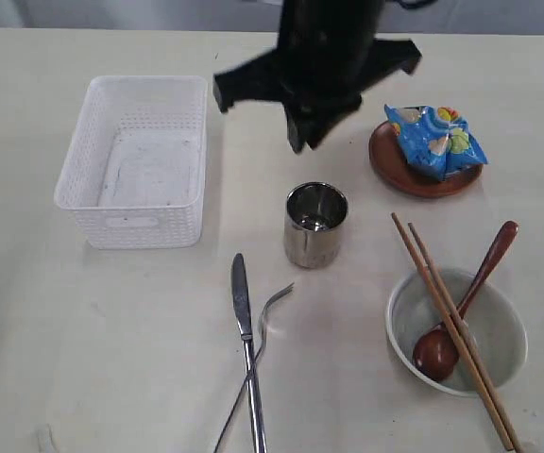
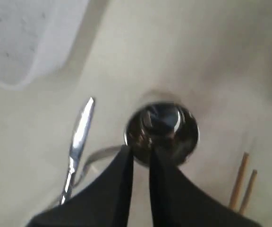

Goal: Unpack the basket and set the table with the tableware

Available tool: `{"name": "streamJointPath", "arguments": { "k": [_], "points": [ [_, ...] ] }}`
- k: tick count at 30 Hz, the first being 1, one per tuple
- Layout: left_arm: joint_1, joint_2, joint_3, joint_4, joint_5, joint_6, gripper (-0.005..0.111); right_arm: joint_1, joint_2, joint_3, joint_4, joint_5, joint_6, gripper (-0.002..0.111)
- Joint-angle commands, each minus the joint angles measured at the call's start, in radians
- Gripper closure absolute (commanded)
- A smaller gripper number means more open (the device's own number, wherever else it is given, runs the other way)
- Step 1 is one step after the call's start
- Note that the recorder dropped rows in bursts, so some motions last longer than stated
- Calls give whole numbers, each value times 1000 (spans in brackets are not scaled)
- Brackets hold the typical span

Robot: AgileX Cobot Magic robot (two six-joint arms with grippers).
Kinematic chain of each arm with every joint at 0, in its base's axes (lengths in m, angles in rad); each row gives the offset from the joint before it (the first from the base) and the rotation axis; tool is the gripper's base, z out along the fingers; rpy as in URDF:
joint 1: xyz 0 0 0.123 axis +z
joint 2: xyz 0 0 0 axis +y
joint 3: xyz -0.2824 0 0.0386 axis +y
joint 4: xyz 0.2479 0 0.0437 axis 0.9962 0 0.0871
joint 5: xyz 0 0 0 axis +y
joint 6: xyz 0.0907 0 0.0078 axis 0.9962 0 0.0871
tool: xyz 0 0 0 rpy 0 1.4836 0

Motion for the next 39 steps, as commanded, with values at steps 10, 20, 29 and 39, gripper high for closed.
{"name": "streamJointPath", "arguments": {
  "k": [10, 20, 29, 39],
  "points": [
    [-7, -3, 2, 4, -5, 1, 107, 5, 8, 219, 62, -121, 13, 49],
    [-7, -3, 2, 4, -5, 1, 107, 16, 47, 219, 75, -171, -28, 76],
    [-7, -3, 2, 4, -5, 1, 107, 39, 47, 219, 55, -268, -23, 59],
    [-7, -3, 2, 4, -5, 1, 107, 36, 69, 219, 11, -296, 2, 59]
  ]
}}
